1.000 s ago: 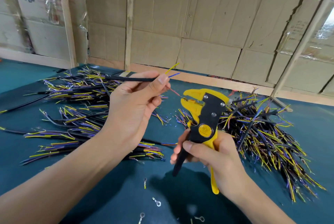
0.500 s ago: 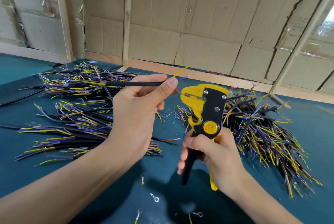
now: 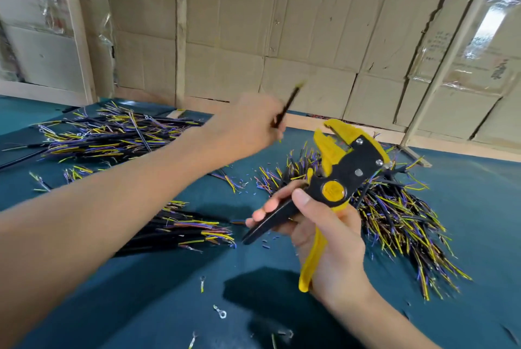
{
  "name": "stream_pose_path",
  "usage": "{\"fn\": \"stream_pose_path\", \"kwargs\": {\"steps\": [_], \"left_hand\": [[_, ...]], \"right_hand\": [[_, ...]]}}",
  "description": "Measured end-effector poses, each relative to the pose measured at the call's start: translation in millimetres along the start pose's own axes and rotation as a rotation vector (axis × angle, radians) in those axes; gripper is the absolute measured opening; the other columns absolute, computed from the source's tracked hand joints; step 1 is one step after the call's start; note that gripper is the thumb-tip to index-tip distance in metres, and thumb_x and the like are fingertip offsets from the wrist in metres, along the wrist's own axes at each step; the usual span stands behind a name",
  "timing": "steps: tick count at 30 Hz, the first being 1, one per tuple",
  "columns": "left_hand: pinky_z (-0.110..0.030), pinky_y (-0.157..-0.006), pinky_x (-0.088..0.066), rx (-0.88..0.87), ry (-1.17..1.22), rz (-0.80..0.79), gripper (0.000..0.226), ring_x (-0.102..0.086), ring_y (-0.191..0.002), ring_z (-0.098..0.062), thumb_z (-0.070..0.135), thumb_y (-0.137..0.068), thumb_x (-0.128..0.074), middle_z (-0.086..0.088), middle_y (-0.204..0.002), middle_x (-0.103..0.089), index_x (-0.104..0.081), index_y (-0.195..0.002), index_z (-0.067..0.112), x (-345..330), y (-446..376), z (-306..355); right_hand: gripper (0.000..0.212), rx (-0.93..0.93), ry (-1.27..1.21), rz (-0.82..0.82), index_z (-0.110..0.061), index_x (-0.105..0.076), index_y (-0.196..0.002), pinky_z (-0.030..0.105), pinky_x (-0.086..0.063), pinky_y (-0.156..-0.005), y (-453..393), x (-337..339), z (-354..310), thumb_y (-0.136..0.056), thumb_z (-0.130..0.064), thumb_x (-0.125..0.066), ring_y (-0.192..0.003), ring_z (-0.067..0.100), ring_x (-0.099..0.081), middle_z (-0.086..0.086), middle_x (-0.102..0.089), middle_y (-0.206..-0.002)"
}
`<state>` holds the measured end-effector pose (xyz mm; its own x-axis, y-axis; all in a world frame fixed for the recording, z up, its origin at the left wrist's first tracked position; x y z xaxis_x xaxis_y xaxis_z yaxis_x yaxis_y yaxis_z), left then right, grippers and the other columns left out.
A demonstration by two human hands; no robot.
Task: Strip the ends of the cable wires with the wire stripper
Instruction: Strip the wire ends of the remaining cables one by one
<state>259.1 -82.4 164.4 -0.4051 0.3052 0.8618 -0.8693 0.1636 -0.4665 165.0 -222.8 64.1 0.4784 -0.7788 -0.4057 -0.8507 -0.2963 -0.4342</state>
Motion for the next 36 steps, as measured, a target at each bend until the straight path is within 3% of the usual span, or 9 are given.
{"fn": "stream_pose_path", "kwargs": {"steps": [5,8,11,13,18,22,26,30,36], "left_hand": [[-0.025,-0.095,-0.038,-0.438,-0.021,-0.287,0.033,-0.055,-0.119,-0.033,0.007,-0.095,-0.060,-0.017,-0.129,-0.058,-0.058,-0.128,0.003,-27.8,-14.1,33.1],[-0.028,-0.095,-0.045,-0.181,-0.031,-0.430,0.048,-0.057,-0.112,-0.021,0.023,-0.091,-0.070,-0.005,-0.139,-0.052,-0.052,-0.136,0.023,-21.4,0.5,-4.5],[-0.029,-0.068,-0.055,0.127,0.105,-0.995,0.047,-0.067,-0.092,-0.015,0.039,-0.074,-0.085,-0.002,-0.113,-0.068,-0.064,-0.115,0.032,-11.9,47.8,-48.1],[-0.029,-0.066,-0.057,0.173,0.132,-1.105,0.042,-0.067,-0.095,-0.014,0.039,-0.077,-0.083,-0.001,-0.106,-0.070,-0.066,-0.114,0.029,-14.5,77.1,-59.4],[-0.022,-0.064,-0.044,0.004,-0.069,-0.664,0.019,-0.054,-0.069,0.001,0.042,-0.088,-0.069,0.013,-0.076,-0.062,-0.066,-0.103,0.032,-36.5,91.6,-50.2],[-0.030,-0.079,-0.047,-0.059,-0.123,-0.572,0.008,-0.057,-0.091,-0.013,0.033,-0.092,-0.062,0.013,-0.088,-0.058,-0.064,-0.098,0.028,-39.6,102.3,-45.8],[-0.041,-0.087,-0.043,-0.169,0.056,-0.214,0.006,-0.056,-0.097,-0.023,0.022,-0.100,-0.054,0.006,-0.099,-0.055,-0.050,-0.104,0.022,-24.1,100.7,-32.5],[-0.019,-0.083,-0.043,-0.329,0.314,0.162,0.025,-0.054,-0.088,0.000,0.005,-0.099,-0.051,0.001,-0.097,-0.062,-0.058,-0.123,0.008,-0.3,104.5,-19.7],[-0.008,-0.077,-0.035,-0.502,0.333,0.261,0.018,-0.048,-0.080,0.012,0.017,-0.098,-0.059,0.030,-0.089,-0.049,-0.070,-0.109,0.008,5.4,112.3,-8.9]], "right_hand": [[0.018,-0.004,0.034,-0.141,-0.002,-0.066,-0.094,0.076,-0.047,-0.077,6.6,-3.9,-2.1,-0.090,-0.020,-0.069,-0.079,0.042,-0.066,0.021,-0.065,-0.084],[0.016,-0.033,0.037,-0.075,-0.001,-0.067,-0.093,0.070,-0.052,-0.080,6.5,-3.8,0.3,-0.087,-0.016,-0.066,-0.077,0.042,-0.068,0.022,-0.066,-0.082],[0.020,-0.037,0.030,0.003,0.002,-0.067,-0.090,0.066,-0.057,-0.077,1.8,0.0,-1.2,-0.082,-0.016,-0.068,-0.074,0.043,-0.069,0.022,-0.066,-0.079],[0.010,-0.031,0.035,0.036,-0.001,-0.069,-0.086,0.065,-0.058,-0.076,-1.4,2.4,-2.1,-0.082,-0.010,-0.068,-0.072,0.043,-0.068,0.021,-0.066,-0.077],[0.010,-0.033,0.135,0.141,-0.001,-0.068,-0.083,0.061,-0.059,-0.075,-7.8,13.6,3.6,-0.084,-0.009,-0.063,-0.071,0.044,-0.068,0.021,-0.066,-0.075],[0.011,-0.015,0.159,0.184,-0.001,-0.067,-0.083,0.060,-0.060,-0.075,-13.7,20.9,1.0,-0.085,-0.011,-0.063,-0.074,0.043,-0.069,0.020,-0.067,-0.076],[0.018,-0.023,0.094,0.175,0.004,-0.064,-0.087,0.057,-0.061,-0.075,-20.4,28.0,-5.8,-0.084,-0.014,-0.065,-0.074,0.043,-0.068,0.021,-0.066,-0.076],[0.008,-0.034,0.096,0.110,-0.004,-0.070,-0.084,0.054,-0.059,-0.076,-26.8,30.0,-15.0,-0.084,-0.011,-0.068,-0.073,0.041,-0.067,0.024,-0.067,-0.084],[0.020,-0.022,0.105,0.062,-0.003,-0.067,-0.089,0.053,-0.059,-0.077,-27.4,26.1,-19.0,-0.072,-0.007,-0.078,-0.073,0.038,-0.067,0.026,-0.069,-0.091]]}}
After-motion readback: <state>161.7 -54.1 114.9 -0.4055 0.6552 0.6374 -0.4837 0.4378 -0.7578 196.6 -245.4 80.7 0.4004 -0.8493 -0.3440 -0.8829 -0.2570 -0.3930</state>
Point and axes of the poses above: each hand's wrist, its own y-axis away from the middle knuckle, its own x-axis out of the back of the hand, z = x × y, the point moved 3 cm from there along -y, towards the middle knuckle
